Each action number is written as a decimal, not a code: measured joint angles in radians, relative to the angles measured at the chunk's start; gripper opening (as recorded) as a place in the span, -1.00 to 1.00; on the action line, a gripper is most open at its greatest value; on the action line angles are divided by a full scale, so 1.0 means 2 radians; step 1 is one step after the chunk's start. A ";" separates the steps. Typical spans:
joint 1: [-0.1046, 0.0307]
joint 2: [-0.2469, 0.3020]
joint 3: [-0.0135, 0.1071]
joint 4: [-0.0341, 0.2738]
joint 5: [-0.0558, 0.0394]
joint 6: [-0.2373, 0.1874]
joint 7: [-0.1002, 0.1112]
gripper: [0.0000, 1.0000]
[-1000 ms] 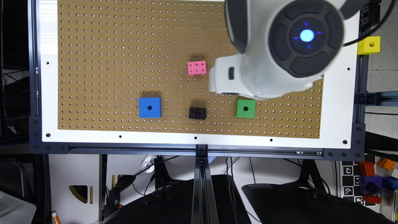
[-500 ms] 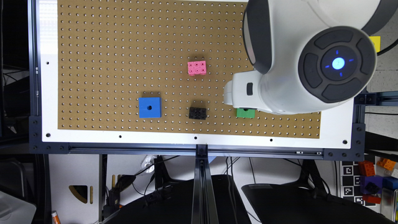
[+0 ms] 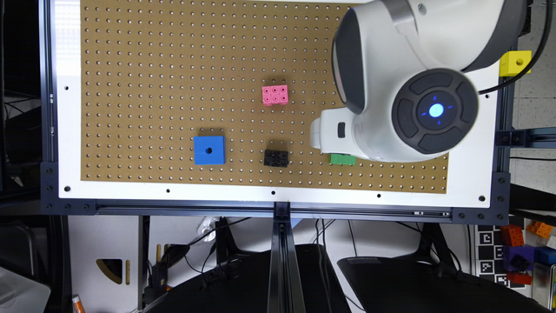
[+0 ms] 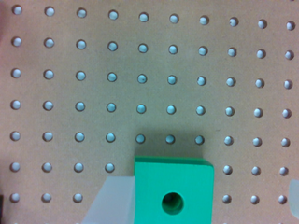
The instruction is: Pick up green block.
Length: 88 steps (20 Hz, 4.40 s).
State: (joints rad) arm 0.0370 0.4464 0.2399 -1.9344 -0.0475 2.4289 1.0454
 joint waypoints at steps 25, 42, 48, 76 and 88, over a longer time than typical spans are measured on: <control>-0.001 0.086 -0.015 0.025 -0.0204 0.056 0.000 1.00; 0.003 0.106 -0.016 0.047 -0.0234 0.057 0.001 1.00; 0.003 0.106 -0.016 0.047 -0.0235 0.057 0.001 -1.00; 0.003 0.019 -0.014 0.046 -0.0234 -0.039 0.005 -1.00; 0.003 -0.028 -0.012 0.047 -0.0215 -0.077 0.006 -1.00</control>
State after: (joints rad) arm 0.0429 0.3907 0.2155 -1.8407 -0.0906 2.2757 1.0582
